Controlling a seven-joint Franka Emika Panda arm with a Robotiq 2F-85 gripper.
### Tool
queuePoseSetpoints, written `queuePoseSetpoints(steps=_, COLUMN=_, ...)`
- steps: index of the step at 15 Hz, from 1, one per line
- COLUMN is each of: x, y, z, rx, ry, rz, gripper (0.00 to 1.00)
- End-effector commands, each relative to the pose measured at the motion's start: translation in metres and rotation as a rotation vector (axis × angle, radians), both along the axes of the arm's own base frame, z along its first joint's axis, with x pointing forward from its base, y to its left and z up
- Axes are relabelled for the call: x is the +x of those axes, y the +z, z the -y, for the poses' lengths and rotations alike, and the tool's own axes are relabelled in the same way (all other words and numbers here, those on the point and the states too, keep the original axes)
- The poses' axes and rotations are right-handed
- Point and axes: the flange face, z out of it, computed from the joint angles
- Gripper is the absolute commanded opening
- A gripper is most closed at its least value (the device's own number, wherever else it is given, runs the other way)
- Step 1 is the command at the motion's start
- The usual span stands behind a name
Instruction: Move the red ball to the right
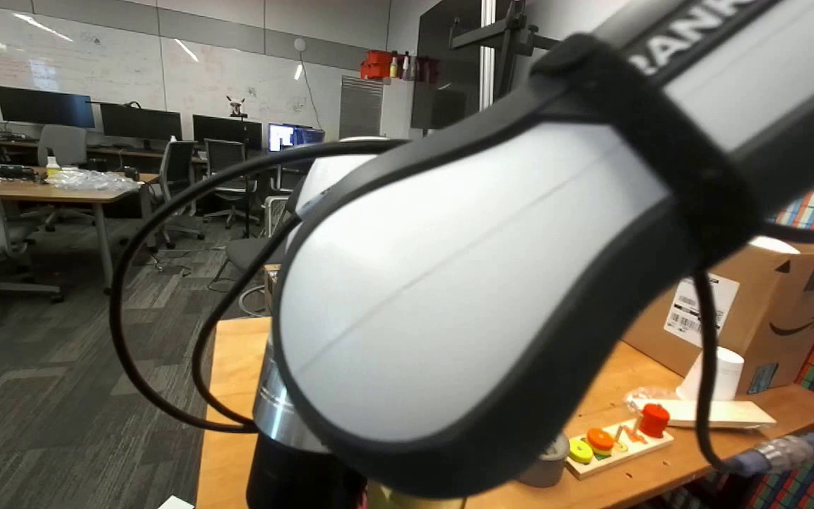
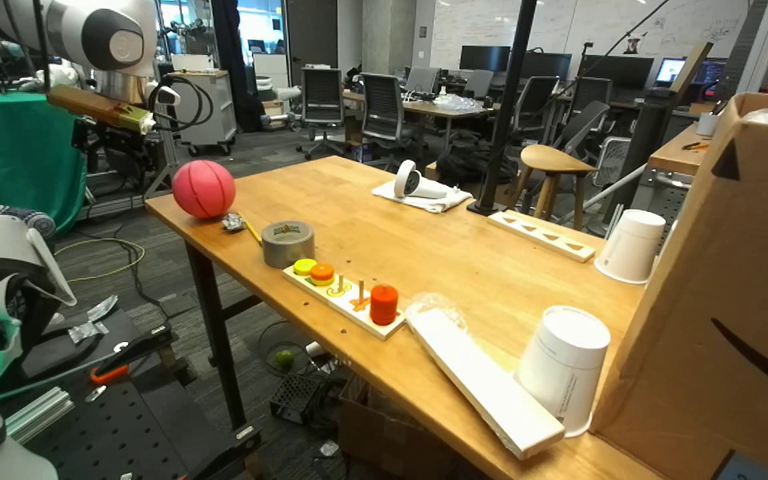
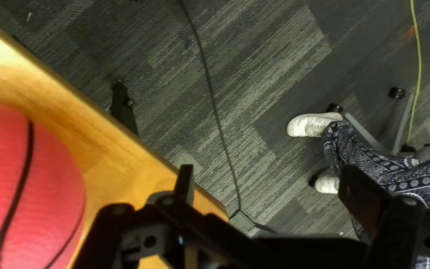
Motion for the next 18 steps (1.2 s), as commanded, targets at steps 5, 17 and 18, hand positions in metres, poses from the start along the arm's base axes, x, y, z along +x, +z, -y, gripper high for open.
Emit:
queuePoseSetpoints(steps=5, x=0.08, y=0.021, z=0.082, rx=-0.018, ry=-0.131, rz=0.092, gripper=1.0)
queuePoseSetpoints(steps=17, x=0.044, y=0.143, z=0.14, rx=-0.302, ry=-0.192, rz=0.567, gripper=1.0)
queuePoseSetpoints(steps=18, x=0.029, y=0.134, z=0.129, rx=-0.299, ry=-0.183, rz=0.544, gripper=1.0)
